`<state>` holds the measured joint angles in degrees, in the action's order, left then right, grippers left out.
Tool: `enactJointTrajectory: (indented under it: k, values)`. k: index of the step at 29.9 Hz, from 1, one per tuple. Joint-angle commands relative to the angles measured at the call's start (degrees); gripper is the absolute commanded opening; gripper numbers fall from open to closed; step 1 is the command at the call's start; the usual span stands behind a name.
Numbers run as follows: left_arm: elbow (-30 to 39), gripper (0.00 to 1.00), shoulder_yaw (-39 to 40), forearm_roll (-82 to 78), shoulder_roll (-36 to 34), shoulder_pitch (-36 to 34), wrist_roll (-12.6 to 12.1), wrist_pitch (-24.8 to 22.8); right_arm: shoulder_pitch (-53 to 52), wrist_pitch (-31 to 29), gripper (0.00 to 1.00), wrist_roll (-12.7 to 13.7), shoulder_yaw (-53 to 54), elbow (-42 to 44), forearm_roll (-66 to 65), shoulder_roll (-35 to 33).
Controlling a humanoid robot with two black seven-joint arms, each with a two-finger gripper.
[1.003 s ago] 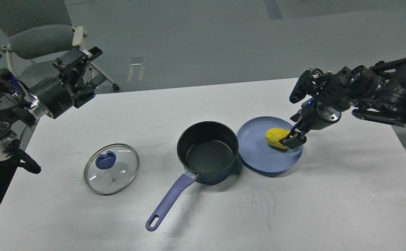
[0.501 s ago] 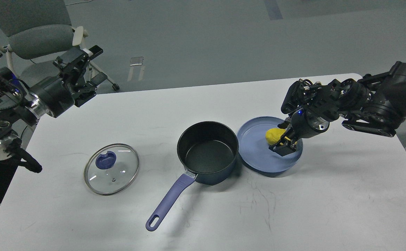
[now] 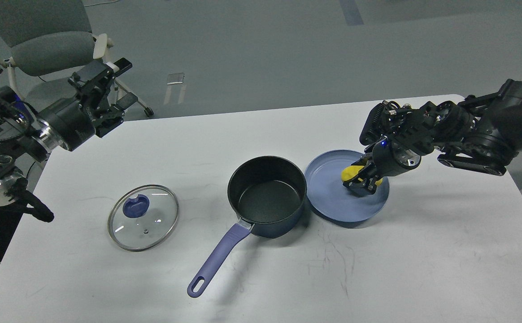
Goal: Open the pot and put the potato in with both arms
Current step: 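Lift the potato and carry it over the open saucepan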
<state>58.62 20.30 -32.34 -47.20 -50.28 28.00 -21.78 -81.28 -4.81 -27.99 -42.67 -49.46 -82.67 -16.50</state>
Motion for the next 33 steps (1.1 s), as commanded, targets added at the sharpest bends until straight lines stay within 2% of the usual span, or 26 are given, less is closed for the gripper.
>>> enactJointTrajectory:
  k: [1, 6, 11, 20, 30, 33]
  values:
    - [0.0, 0.97, 0.3, 0.0, 0.0, 0.0, 0.0, 0.0, -4.7, 0.1, 0.24, 0.0, 0.5, -3.1, 4.6, -0.5]
    - [0.0, 0.97, 0.4, 0.0, -0.1, 0.0, 0.0, -0.1, -12.6, -0.3, 0.25, 0.0, 1.0, -7.2, 11.9, 0.9]
    - [0.2, 0.97, 0.4, 0.0, -0.1, 0.0, 0.0, -0.1, -14.3, -0.3, 0.25, 0.0, 2.0, -7.4, 15.0, 5.9]
    - [1.3, 0.97, 0.4, 0.0, -0.7, -0.2, 0.0, 0.0, -11.6, 0.0, 0.25, 0.0, 2.2, -7.1, 21.1, 13.9]
    - [1.3, 0.97, 0.4, 0.0, -0.7, -0.2, 0.0, 0.0, -7.8, 2.4, 0.26, 0.0, 2.1, -6.7, 21.2, 16.5]
    - [1.3, 0.97, 0.4, 0.0, -0.7, -0.2, 0.0, 0.0, -7.1, 2.5, 0.3, 0.0, 2.1, -6.1, 21.2, 16.5]
